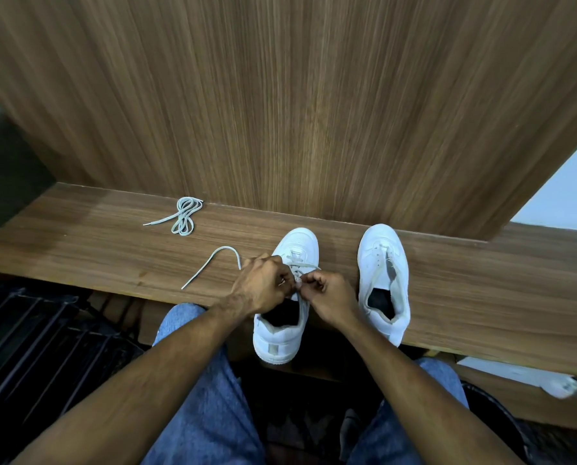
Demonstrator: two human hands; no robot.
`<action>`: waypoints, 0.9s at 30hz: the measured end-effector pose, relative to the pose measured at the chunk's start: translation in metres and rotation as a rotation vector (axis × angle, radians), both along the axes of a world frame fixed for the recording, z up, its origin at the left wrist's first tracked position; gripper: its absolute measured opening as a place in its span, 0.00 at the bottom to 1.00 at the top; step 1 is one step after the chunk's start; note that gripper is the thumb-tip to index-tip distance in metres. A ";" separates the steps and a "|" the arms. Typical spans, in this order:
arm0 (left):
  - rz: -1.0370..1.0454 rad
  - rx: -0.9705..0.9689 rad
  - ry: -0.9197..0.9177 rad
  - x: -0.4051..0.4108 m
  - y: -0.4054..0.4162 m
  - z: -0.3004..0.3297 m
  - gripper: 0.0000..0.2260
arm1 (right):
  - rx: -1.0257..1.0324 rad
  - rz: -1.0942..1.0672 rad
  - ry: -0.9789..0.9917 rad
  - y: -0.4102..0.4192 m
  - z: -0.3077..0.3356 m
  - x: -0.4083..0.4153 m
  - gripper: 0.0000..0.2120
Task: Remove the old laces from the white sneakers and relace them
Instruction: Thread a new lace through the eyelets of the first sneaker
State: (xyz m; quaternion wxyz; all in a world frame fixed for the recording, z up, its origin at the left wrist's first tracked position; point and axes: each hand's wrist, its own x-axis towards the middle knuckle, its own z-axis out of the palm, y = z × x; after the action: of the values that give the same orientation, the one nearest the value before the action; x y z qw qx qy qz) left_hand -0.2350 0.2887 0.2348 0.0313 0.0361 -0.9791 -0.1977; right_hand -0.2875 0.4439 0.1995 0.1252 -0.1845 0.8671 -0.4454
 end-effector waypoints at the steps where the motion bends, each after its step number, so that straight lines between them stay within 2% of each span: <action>1: 0.006 -0.008 0.022 0.002 0.000 -0.001 0.07 | 0.046 0.003 0.047 -0.001 0.003 0.001 0.05; 4: 0.030 -0.033 0.070 0.006 0.003 -0.004 0.07 | 0.107 -0.015 0.106 -0.003 0.005 0.003 0.06; 9: 0.059 -0.029 0.067 0.004 0.006 -0.005 0.07 | 0.019 -0.087 0.051 -0.002 0.001 0.004 0.05; 15: 0.093 -0.017 0.055 0.002 0.010 -0.006 0.07 | -0.018 -0.105 0.023 -0.001 -0.004 0.003 0.10; 22: 0.115 -0.196 0.015 -0.005 0.021 -0.003 0.12 | 0.048 -0.073 0.094 -0.001 0.002 0.006 0.09; 25: 0.089 -0.280 0.033 -0.005 0.023 -0.006 0.12 | 0.009 -0.062 -0.012 0.002 0.005 0.005 0.10; 27: 0.097 -0.269 0.050 -0.005 0.020 -0.007 0.12 | -0.036 -0.046 -0.093 0.004 0.004 0.003 0.14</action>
State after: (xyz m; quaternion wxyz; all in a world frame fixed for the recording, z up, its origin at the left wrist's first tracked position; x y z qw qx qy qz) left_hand -0.2399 0.3091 0.2279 0.0696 0.0737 -0.9928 -0.0640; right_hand -0.2849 0.4484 0.2038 0.1519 -0.1456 0.8562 -0.4719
